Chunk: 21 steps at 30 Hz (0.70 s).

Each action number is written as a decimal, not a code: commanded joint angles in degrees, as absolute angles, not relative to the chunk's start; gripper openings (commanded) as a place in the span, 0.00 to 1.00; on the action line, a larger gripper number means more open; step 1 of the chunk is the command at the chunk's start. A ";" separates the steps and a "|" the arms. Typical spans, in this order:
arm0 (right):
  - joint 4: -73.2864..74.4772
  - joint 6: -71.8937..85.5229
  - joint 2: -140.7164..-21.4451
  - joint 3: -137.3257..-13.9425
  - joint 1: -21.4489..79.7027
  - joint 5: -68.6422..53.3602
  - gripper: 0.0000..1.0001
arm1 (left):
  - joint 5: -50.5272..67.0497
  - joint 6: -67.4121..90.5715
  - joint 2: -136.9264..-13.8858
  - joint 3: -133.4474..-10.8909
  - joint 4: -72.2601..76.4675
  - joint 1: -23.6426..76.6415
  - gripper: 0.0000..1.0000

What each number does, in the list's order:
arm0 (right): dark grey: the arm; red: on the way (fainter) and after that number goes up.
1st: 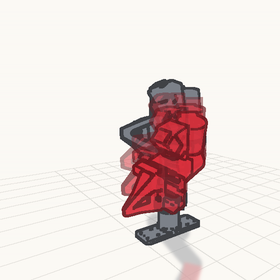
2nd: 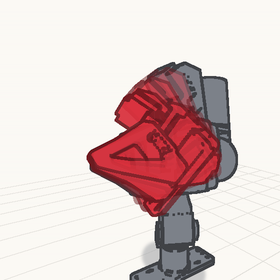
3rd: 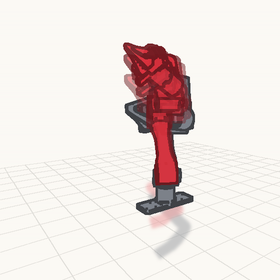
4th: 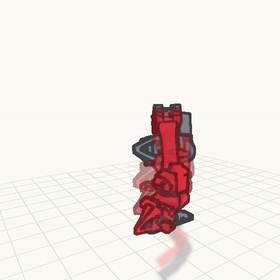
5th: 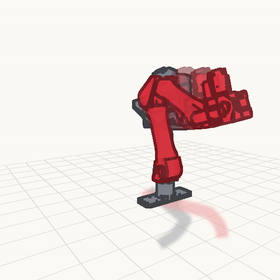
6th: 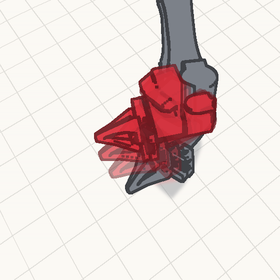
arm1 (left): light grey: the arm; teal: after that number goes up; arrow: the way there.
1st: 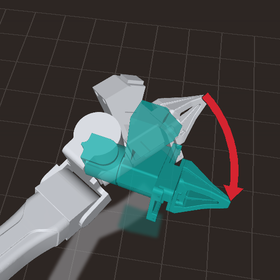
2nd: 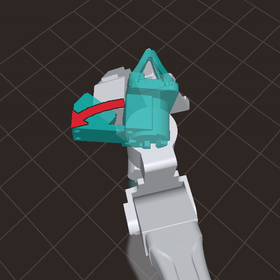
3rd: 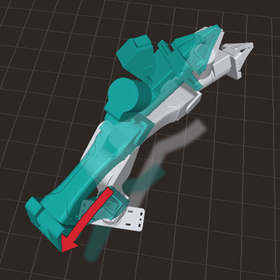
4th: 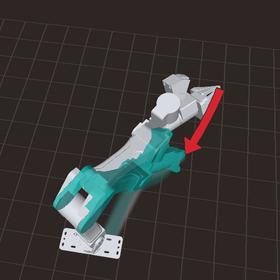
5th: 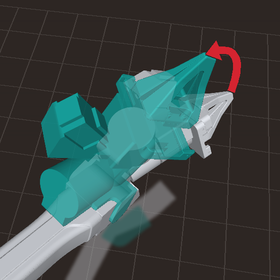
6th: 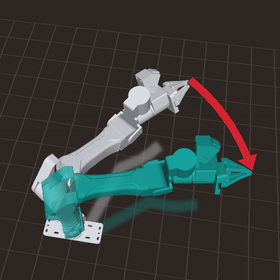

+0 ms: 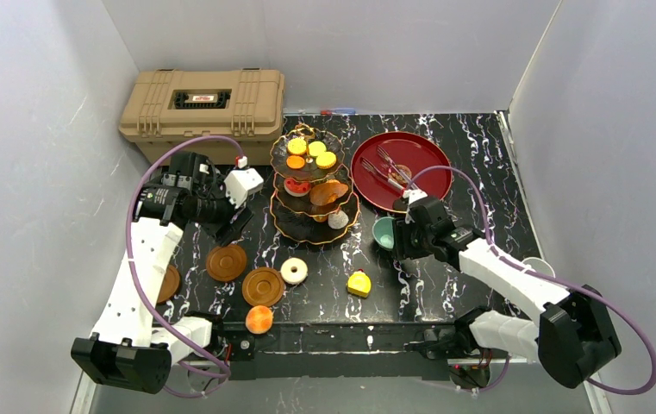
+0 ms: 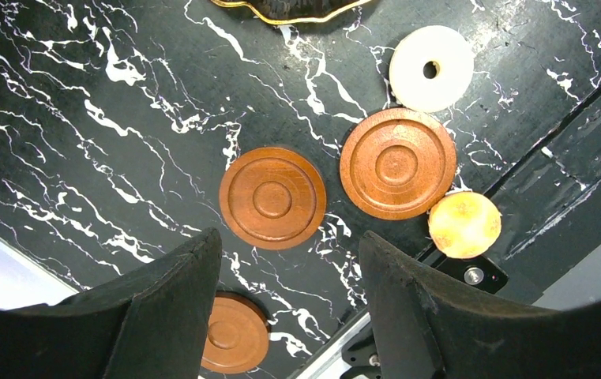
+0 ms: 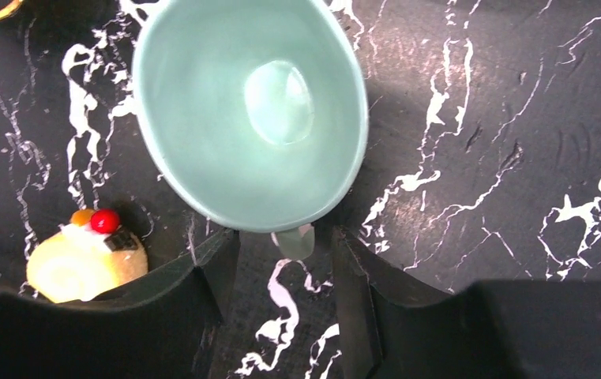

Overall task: Serve the afternoon tea
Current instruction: Pick up the cup at the center of the board.

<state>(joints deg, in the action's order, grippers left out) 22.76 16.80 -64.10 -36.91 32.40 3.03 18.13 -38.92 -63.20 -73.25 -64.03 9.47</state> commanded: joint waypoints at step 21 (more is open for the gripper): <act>11.19 13.65 -67.42 -36.06 36.12 6.90 0.04 | 17.84 -38.15 -62.77 -76.34 -66.69 8.96 0.63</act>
<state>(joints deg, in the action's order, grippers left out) 12.19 14.39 -67.88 -34.41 33.85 4.86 17.50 -38.76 -63.24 -74.63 -64.95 9.43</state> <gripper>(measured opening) 0.127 0.630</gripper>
